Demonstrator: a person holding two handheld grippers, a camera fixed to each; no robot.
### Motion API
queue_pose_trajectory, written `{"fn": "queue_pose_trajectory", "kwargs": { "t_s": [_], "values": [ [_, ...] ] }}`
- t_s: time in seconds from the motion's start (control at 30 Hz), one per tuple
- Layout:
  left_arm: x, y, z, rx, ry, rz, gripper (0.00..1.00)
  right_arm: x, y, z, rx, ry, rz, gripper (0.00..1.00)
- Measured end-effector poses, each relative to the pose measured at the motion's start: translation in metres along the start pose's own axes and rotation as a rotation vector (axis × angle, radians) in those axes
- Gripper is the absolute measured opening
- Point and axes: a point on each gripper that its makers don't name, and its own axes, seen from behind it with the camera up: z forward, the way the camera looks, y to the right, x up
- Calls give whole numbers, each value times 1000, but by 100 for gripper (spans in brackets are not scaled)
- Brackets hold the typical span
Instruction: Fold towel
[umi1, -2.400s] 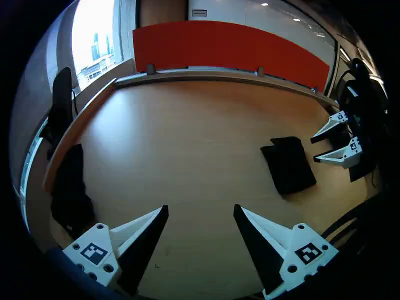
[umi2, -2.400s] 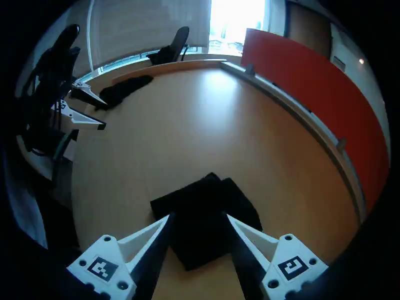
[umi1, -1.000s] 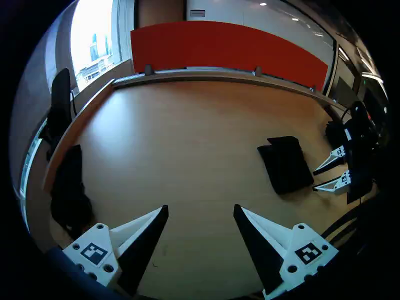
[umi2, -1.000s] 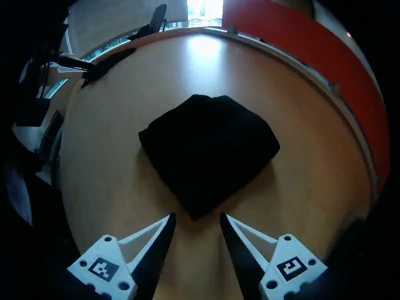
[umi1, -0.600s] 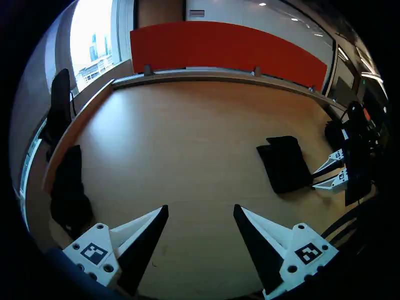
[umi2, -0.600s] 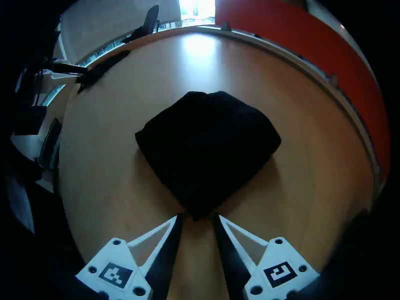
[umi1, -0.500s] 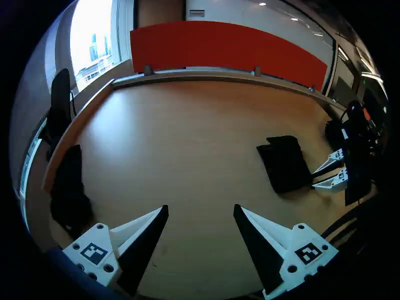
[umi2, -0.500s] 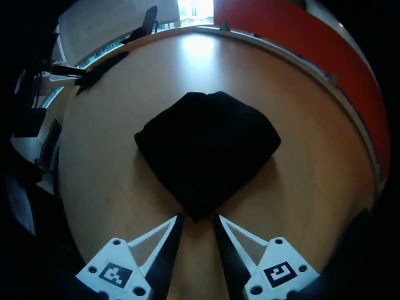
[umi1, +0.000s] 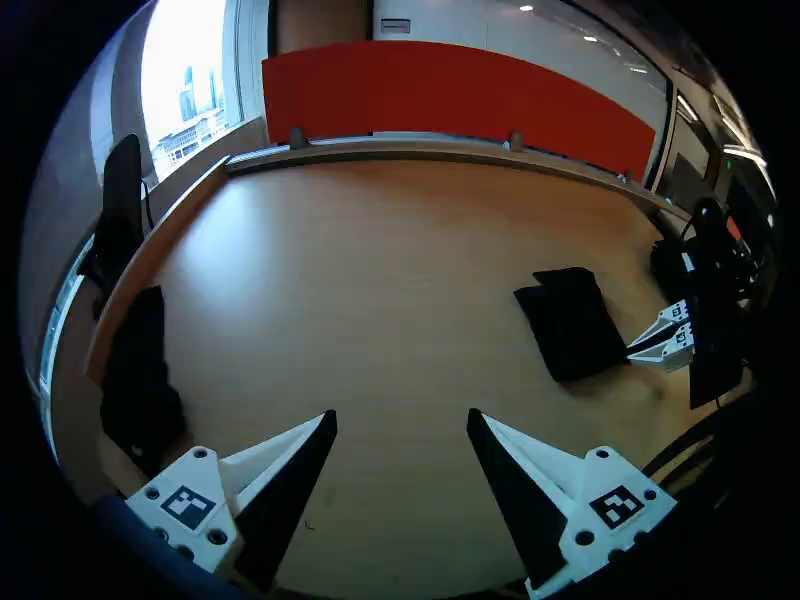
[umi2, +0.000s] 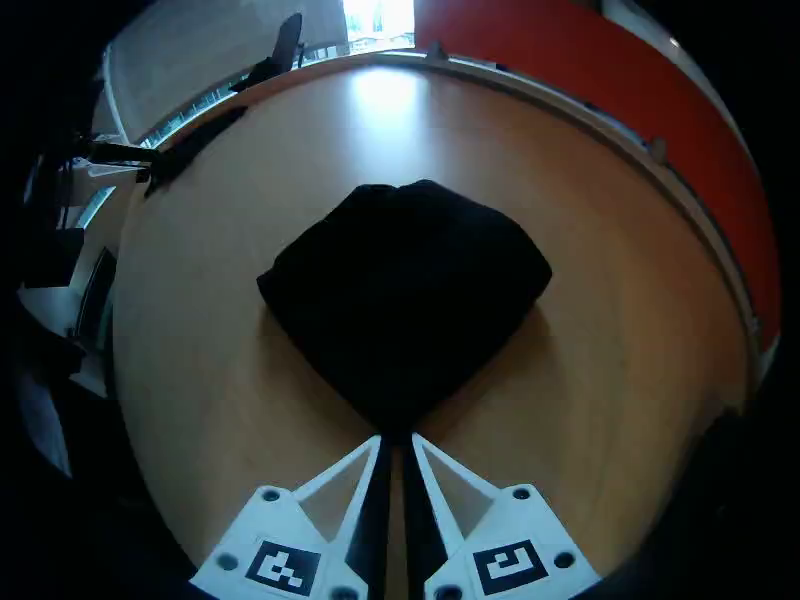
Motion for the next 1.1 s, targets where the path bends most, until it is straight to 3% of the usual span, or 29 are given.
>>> {"fn": "queue_pose_trajectory", "kwargs": {
  "t_s": [0.2,0.4,0.87,1.1],
  "values": [
    [0,-1,0,-2,1,-3,97,7,2,-5,-18,20,-14,5],
    [0,-2,2,-6,6,-14,97,31,6,-22,-45,60,-45,5],
    [17,9,3,-41,54,-21,97,139,21,-87,-123,204,-141,5],
    [27,10,2,-52,78,-13,97,182,21,-122,-140,278,-158,5]
  ]
}}
